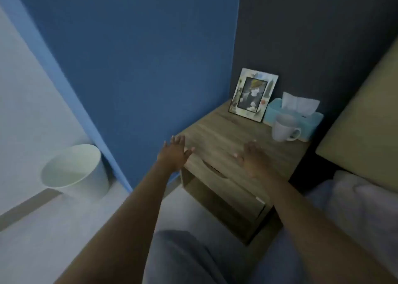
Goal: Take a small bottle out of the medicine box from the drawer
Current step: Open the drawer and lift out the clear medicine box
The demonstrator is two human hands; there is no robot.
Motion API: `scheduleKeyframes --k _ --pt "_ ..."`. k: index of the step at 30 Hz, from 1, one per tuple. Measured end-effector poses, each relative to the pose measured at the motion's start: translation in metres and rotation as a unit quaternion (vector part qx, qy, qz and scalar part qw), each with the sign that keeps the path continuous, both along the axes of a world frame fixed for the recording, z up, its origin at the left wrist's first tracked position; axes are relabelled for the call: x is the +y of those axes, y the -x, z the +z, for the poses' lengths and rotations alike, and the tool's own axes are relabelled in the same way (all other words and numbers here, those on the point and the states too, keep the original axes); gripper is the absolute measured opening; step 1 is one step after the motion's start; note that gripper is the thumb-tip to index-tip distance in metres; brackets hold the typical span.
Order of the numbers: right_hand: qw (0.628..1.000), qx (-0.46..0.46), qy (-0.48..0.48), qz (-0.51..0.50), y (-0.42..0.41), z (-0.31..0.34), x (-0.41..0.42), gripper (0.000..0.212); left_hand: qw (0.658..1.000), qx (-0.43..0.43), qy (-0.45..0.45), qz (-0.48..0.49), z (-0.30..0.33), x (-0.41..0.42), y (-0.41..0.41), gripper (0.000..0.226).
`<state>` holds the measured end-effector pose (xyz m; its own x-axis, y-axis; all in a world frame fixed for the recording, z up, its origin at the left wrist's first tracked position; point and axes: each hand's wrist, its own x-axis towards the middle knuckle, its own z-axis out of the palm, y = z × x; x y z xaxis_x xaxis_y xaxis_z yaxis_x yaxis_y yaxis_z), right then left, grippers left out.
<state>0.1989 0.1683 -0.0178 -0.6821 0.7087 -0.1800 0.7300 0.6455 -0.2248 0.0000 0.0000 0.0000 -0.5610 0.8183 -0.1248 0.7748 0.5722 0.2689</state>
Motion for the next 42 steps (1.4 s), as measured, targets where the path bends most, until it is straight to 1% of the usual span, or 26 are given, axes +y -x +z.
scheduleKeyframes --k 1,4,6,9,13,16,17,18,25,28,34,39,42 --pt "1.0 -0.008 0.002 -0.007 0.002 -0.011 0.005 0.069 0.999 -0.034 0.002 0.015 -0.015 0.008 -0.002 0.071" --pt "1.0 0.001 0.004 -0.016 0.004 -0.054 0.026 0.066 0.987 -0.146 -0.039 0.056 -0.072 0.025 -0.007 0.07" --pt "1.0 0.001 0.008 -0.021 0.006 -0.075 0.035 0.065 0.968 -0.224 -0.068 0.095 -0.103 0.034 -0.012 0.069" --pt "0.999 0.024 -0.021 -0.028 0.007 -0.098 0.04 0.063 0.941 -0.289 -0.104 0.145 -0.137 0.049 -0.016 0.073" --pt "0.997 0.047 -0.052 -0.031 0.007 -0.115 0.044 0.06 0.865 -0.417 -0.186 0.206 -0.165 0.072 -0.018 0.079" --pt "0.997 0.045 -0.051 -0.038 0.007 -0.117 0.047 0.059 0.806 -0.488 -0.206 0.265 -0.173 0.074 -0.018 0.089" --pt "0.997 0.043 -0.054 -0.036 0.006 -0.117 0.046 0.059 0.794 -0.5 -0.21 0.276 -0.174 0.072 -0.018 0.092" --pt "0.997 0.041 -0.057 -0.036 0.006 -0.117 0.045 0.059 0.792 -0.504 -0.209 0.275 -0.174 0.071 -0.019 0.093" --pt "0.996 0.044 -0.056 -0.049 0.008 -0.113 0.043 0.059 0.82 -0.478 -0.206 0.237 -0.166 0.076 -0.013 0.099" --pt "0.996 0.049 -0.067 -0.041 0.009 -0.114 0.046 0.059 0.818 -0.478 -0.221 0.231 -0.169 0.079 -0.011 0.094" --pt "0.996 0.051 -0.058 -0.042 0.008 -0.115 0.046 0.059 0.816 -0.476 -0.239 0.226 -0.171 0.071 -0.012 0.086" --pt "0.996 0.048 -0.054 -0.042 0.007 -0.112 0.044 0.059 0.811 -0.484 -0.236 0.229 -0.163 0.047 -0.014 0.078" --pt "0.996 0.051 -0.054 -0.041 0.007 -0.112 0.045 0.059 0.8 -0.499 -0.23 0.241 -0.162 0.024 -0.018 0.076"
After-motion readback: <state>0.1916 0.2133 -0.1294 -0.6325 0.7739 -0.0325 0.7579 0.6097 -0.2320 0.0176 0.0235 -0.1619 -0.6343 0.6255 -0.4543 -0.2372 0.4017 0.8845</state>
